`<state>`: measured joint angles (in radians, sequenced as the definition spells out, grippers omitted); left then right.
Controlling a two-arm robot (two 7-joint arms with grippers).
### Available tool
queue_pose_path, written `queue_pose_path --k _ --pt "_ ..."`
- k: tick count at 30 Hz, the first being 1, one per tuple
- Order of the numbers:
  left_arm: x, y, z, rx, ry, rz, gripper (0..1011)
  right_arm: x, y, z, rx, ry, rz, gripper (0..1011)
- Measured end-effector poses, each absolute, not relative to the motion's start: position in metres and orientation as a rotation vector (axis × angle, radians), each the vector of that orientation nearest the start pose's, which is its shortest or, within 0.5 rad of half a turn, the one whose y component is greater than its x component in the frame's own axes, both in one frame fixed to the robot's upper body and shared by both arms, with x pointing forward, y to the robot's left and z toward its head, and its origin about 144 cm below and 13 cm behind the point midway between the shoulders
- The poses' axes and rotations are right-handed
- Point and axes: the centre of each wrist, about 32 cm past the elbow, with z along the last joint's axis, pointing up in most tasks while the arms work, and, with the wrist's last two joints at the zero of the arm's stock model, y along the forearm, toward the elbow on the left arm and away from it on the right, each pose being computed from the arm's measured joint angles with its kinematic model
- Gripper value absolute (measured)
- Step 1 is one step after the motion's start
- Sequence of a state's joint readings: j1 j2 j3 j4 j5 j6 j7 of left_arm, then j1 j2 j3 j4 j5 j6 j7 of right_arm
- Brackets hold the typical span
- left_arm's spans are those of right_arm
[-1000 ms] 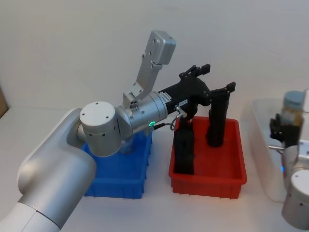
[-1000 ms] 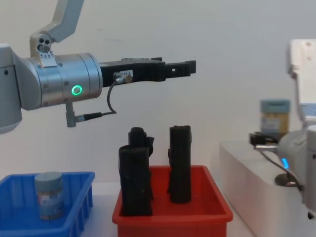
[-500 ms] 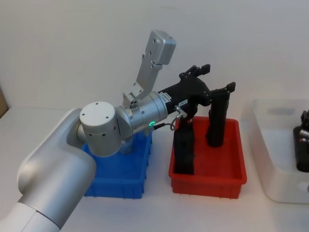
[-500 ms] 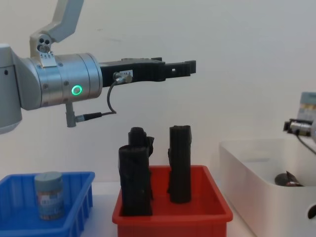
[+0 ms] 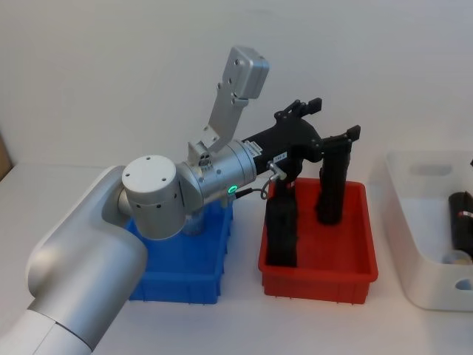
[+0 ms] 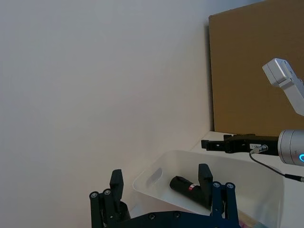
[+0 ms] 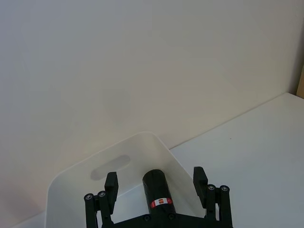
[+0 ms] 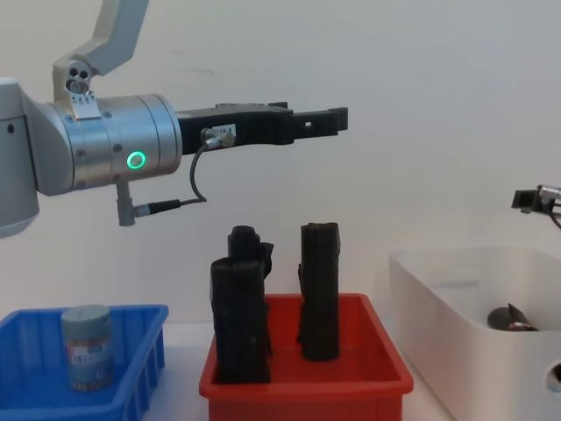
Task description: Pick the cotton swabs from the blue box and place them into the white box.
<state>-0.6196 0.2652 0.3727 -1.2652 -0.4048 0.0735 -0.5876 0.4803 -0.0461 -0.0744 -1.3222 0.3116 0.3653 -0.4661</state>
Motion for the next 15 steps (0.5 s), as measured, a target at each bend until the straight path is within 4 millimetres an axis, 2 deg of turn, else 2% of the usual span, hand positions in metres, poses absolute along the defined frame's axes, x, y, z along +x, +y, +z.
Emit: queue_pose_path --k 15 --pt "0.6053 0.2213 1.2747 -0.057 -0.127 0.721 1004 0.5861 -0.1905 1.2578 0.054 0.404 -1.839 1002"
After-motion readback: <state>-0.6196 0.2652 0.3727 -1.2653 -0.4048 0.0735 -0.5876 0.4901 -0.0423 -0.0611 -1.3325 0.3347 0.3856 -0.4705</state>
